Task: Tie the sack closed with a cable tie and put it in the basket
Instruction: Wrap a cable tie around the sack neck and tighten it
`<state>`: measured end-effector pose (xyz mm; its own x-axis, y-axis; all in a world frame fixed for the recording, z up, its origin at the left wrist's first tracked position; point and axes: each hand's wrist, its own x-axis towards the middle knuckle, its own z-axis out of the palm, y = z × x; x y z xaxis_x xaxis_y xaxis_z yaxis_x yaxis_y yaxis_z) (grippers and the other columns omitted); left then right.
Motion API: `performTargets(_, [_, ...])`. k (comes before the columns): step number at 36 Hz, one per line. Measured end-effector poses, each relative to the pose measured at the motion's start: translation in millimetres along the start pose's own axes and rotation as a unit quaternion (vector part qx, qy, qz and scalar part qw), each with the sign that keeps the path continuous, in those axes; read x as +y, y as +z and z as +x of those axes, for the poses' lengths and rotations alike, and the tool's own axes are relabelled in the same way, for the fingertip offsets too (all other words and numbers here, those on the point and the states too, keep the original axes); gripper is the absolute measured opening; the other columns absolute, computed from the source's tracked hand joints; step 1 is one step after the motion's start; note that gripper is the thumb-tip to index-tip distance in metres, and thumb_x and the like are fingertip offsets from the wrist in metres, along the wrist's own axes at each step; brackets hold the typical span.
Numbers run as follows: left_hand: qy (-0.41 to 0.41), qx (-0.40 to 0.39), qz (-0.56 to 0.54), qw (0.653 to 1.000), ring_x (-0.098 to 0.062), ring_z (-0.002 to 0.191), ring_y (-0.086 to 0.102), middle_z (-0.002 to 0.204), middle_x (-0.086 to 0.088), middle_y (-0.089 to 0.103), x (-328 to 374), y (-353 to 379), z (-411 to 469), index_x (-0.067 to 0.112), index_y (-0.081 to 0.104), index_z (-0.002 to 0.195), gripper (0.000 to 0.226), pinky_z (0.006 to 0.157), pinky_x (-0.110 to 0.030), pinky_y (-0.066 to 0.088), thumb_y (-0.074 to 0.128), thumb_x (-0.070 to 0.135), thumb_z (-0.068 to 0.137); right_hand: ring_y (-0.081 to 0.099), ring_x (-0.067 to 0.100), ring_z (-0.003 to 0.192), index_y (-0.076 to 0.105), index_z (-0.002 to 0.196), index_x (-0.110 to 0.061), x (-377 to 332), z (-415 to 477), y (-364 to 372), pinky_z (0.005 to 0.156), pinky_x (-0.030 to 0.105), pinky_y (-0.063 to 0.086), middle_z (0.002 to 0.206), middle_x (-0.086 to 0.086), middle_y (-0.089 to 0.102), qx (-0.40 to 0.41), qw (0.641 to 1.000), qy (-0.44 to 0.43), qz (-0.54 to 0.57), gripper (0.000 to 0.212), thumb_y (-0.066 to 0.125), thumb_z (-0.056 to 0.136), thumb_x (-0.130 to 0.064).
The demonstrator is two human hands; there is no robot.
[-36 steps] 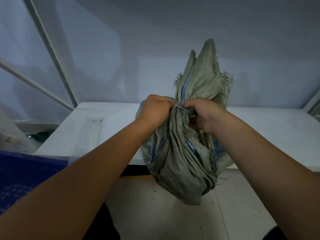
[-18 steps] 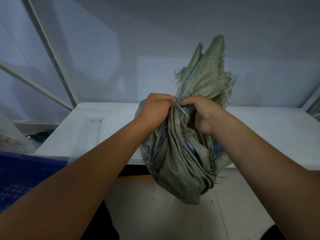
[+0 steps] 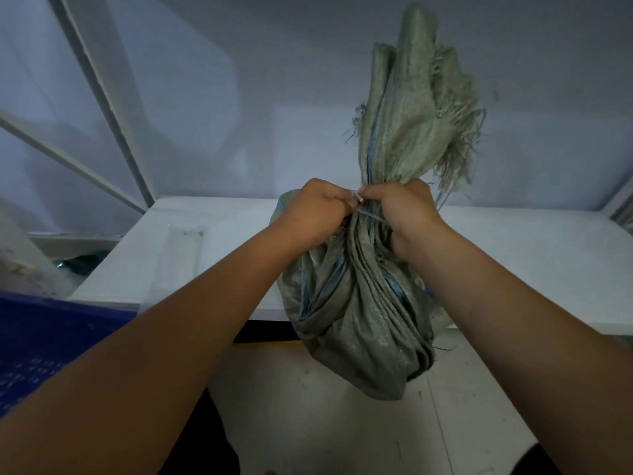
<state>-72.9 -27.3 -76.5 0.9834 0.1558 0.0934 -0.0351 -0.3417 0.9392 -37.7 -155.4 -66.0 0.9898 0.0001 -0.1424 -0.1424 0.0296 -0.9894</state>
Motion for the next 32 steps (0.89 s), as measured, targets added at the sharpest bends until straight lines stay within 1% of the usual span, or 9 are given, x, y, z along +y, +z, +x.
performTargets(3, [0.001,-0.01,0.013,1.0,-0.016,0.065,0.055,0.082,-0.014,0.068,1.4,0.8,-1.1,-0.004,0.078,0.1,0.022,0.057,-0.017,0.046,0.061,0.009,0.1,0.071,0.036,0.095,0.058,0.12,0.0,-3.2,-0.1,-2.0,0.079,0.056,0.062,0.11,0.021,0.069,0.008,1.0,0.02,0.015,0.045,0.076,0.079,-0.004])
performTargets(6, [-0.002,-0.011,0.024,1.0,-0.011,0.06,0.054,0.081,-0.014,0.067,1.1,2.1,-0.7,-0.005,0.078,0.098,0.022,0.054,-0.015,0.044,0.061,0.008,0.099,0.072,0.037,0.095,0.06,0.108,-0.002,-1.9,0.7,-3.8,0.077,0.058,0.062,0.109,0.022,0.069,0.005,0.999,0.024,0.034,0.031,0.073,0.08,0.0])
performTargets(8, [-0.015,-0.007,0.008,1.0,-0.016,0.064,0.055,0.08,-0.015,0.066,0.0,3.5,-0.7,-0.009,0.076,0.098,0.023,0.06,-0.02,0.046,0.061,0.008,0.098,0.072,0.037,0.096,0.059,0.099,-0.006,-0.8,0.1,-2.7,0.078,0.059,0.061,0.109,0.023,0.069,0.008,0.999,0.019,0.042,0.024,0.072,0.08,0.001])
performTargets(13, [-0.054,0.029,-0.078,0.995,-0.023,0.075,0.058,0.089,-0.025,0.07,-1.6,8.3,-1.2,-0.016,0.07,0.105,0.028,0.074,-0.035,0.05,0.062,0.009,0.094,0.07,0.035,0.098,0.063,0.111,-0.001,0.5,-2.7,2.6,0.083,0.056,0.061,0.11,0.02,0.069,0.01,0.997,-0.008,0.071,0.03,0.071,0.082,0.0])
performTargets(16, [-0.101,0.046,-0.178,0.978,-0.029,0.088,0.07,0.104,-0.027,0.074,1.6,18.9,-4.3,-0.009,0.072,0.109,0.028,0.09,-0.046,0.058,0.066,0.013,0.093,0.07,0.034,0.096,0.061,0.099,-0.007,2.7,-4.4,4.6,0.083,0.052,0.061,0.105,0.018,0.068,0.023,0.995,-0.021,0.094,0.018,0.068,0.085,0.002])
performTargets(21, [-0.118,0.054,-0.234,0.964,-0.033,0.101,0.073,0.103,-0.017,0.077,2.2,39.5,-7.3,0.003,0.076,0.106,0.023,0.096,-0.05,0.057,0.064,0.019,0.096,0.069,0.03,0.084,0.058,0.093,-0.007,2.6,-3.6,5.0,0.077,0.049,0.062,0.095,0.016,0.066,0.031,0.991,-0.008,0.132,0.017,0.063,0.085,0.006])
performTargets(26, [-0.065,0.054,-0.202,0.976,-0.036,0.094,0.073,0.094,-0.02,0.076,3.2,48.0,-14.9,-0.001,0.075,0.093,0.028,0.09,-0.049,0.058,0.066,0.025,0.093,0.064,0.025,0.071,0.056,0.087,-0.004,-0.2,-2.9,0.9,0.074,0.042,0.059,0.084,0.013,0.061,0.034,0.987,-0.01,0.154,0.014,0.061,0.083,0.009])
performTargets(29, [-0.036,0.018,-0.161,0.986,-0.02,0.07,0.065,0.067,-0.004,0.066,2.7,49.5,-16.6,0.013,0.064,0.068,0.024,0.071,-0.033,0.05,0.065,0.018,0.092,0.061,0.024,0.073,0.053,0.083,-0.008,-1.9,-3.0,-1.2,0.081,0.048,0.059,0.083,0.011,0.058,0.044,0.985,-0.013,0.169,0.019,0.06,0.084,0.009])
performTargets(32, [-0.019,0.01,-0.159,0.987,-0.017,0.072,0.06,0.073,-0.007,0.062,-0.2,47.9,-17.4,-0.001,0.063,0.08,0.022,0.072,-0.032,0.043,0.066,0.018,0.09,0.061,0.026,0.074,0.054,0.082,-0.008,-3.1,-4.4,-1.3,0.087,0.056,0.057,0.082,0.011,0.059,0.042,0.983,-0.011,0.178,0.02,0.061,0.084,0.01])
